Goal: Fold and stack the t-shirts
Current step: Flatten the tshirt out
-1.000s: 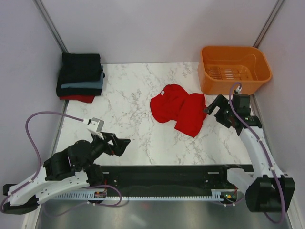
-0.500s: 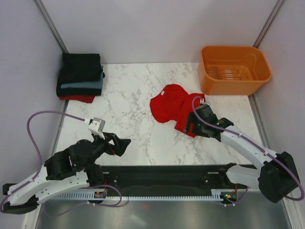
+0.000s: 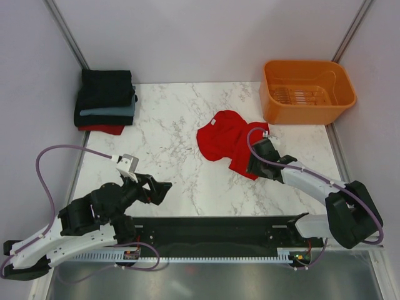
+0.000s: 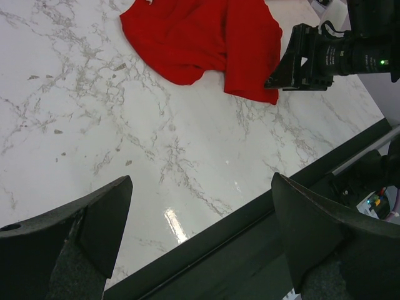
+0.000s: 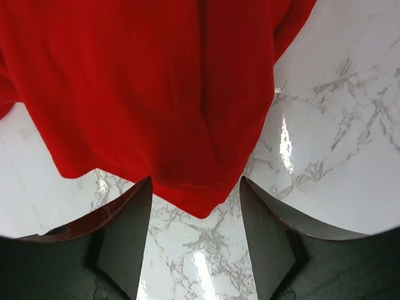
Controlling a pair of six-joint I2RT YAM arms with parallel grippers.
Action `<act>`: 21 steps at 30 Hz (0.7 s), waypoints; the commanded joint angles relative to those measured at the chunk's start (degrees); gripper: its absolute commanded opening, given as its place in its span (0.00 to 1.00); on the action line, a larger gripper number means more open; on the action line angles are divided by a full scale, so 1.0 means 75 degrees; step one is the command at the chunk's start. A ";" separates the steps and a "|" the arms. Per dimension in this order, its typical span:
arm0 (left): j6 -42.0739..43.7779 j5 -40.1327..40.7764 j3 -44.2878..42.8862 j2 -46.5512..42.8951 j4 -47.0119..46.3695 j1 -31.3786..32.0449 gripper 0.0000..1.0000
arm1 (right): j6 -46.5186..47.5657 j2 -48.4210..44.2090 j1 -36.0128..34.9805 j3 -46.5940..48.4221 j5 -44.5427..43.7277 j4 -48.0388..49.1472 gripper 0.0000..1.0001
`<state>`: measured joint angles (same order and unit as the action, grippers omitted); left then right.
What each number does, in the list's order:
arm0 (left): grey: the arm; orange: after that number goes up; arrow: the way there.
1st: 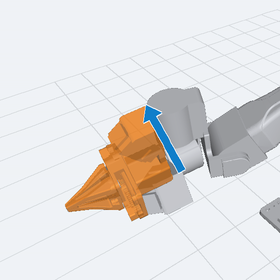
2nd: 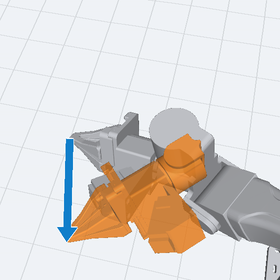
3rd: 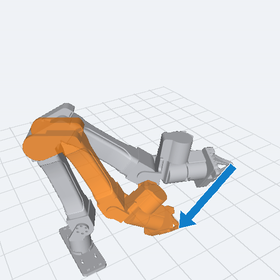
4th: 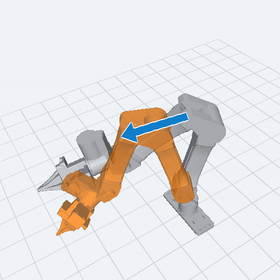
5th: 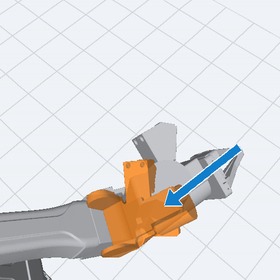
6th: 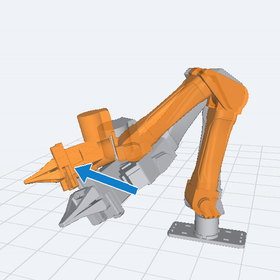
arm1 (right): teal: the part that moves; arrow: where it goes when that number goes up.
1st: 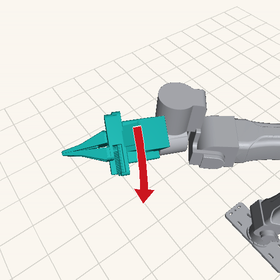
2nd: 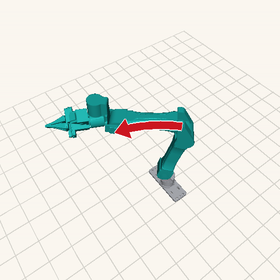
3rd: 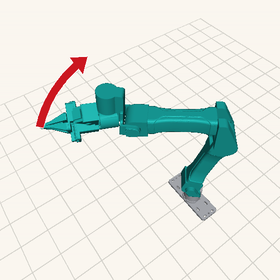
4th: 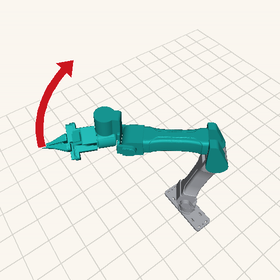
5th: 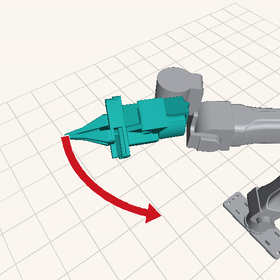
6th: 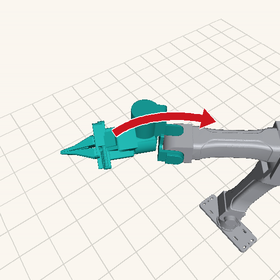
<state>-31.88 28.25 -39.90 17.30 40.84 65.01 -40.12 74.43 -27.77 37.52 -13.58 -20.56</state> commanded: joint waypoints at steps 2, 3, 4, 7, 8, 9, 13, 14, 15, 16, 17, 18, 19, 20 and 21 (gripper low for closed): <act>0.0102 -0.0064 -0.0164 0.0143 -0.0020 0.0003 1.00 | 0.0309 0.0189 0.0245 0.0084 -0.0099 0.0736 0.63; 0.0090 -0.0075 -0.0153 0.0143 -0.0020 0.0003 1.00 | 0.0333 0.0200 0.0292 0.0095 -0.0076 0.0795 0.62; 0.0090 -0.0087 -0.0164 0.0143 -0.0020 0.0003 1.00 | 0.0392 0.0247 0.0350 0.0119 -0.0006 0.0865 0.61; 0.0079 -0.0075 -0.0153 0.0108 -0.0020 0.0003 1.00 | 0.0462 0.0422 0.0444 0.0119 0.0100 0.0982 0.58; 0.0079 -0.0087 -0.0153 0.0096 -0.0020 0.0003 1.00 | 0.0486 0.0470 0.0445 0.0119 0.0216 0.1018 0.56; 0.0079 -0.0075 -0.0153 0.0096 -0.0008 0.0003 1.00 | 0.0463 0.0516 0.0445 0.0107 0.0241 0.1065 0.55; 0.0079 -0.0099 -0.0153 0.0119 -0.0008 0.0003 1.00 | 0.0380 0.0634 0.0457 0.0014 0.0416 0.1264 0.47; 0.0079 -0.0099 -0.0141 0.0131 -0.0019 0.0015 1.00 | 0.0357 0.0634 0.0468 -0.0010 0.0451 0.1287 0.43; 0.0090 -0.0110 -0.0141 0.0154 -0.0020 0.0004 1.00 | 0.0334 0.0611 0.0468 -0.0022 0.0463 0.1299 0.41; 0.0079 -0.0099 -0.0153 0.0154 -0.0020 0.0003 1.00 | 0.0322 0.0587 0.0468 -0.0033 0.0475 0.1288 0.39; 0.0090 -0.0099 -0.0153 0.0166 -0.0020 0.0003 1.00 | 0.0333 0.0541 0.0468 -0.0022 0.0498 0.1276 0.34; 0.0079 -0.0110 -0.0153 0.0178 -0.0020 0.0003 1.00 | 0.0333 0.0471 0.0468 -0.0010 0.0510 0.1195 0.31; 0.0079 -0.0122 -0.0164 0.0189 -0.0020 0.0003 1.00 | 0.0345 0.0424 0.0468 0.0025 0.0499 0.1136 0.29; 0.0090 -0.0122 -0.0153 0.0201 -0.0020 0.0003 1.00 | 0.0392 0.0377 0.0468 0.0071 0.0510 0.1043 0.22; 0.0090 -0.0122 -0.0164 0.0213 -0.0020 0.0003 1.00 | 0.0496 0.0318 0.0445 0.0130 0.0510 0.0960 0.18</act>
<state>-31.88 27.88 -39.90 18.00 40.88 65.01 -37.41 78.81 -24.51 37.52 -10.11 -13.02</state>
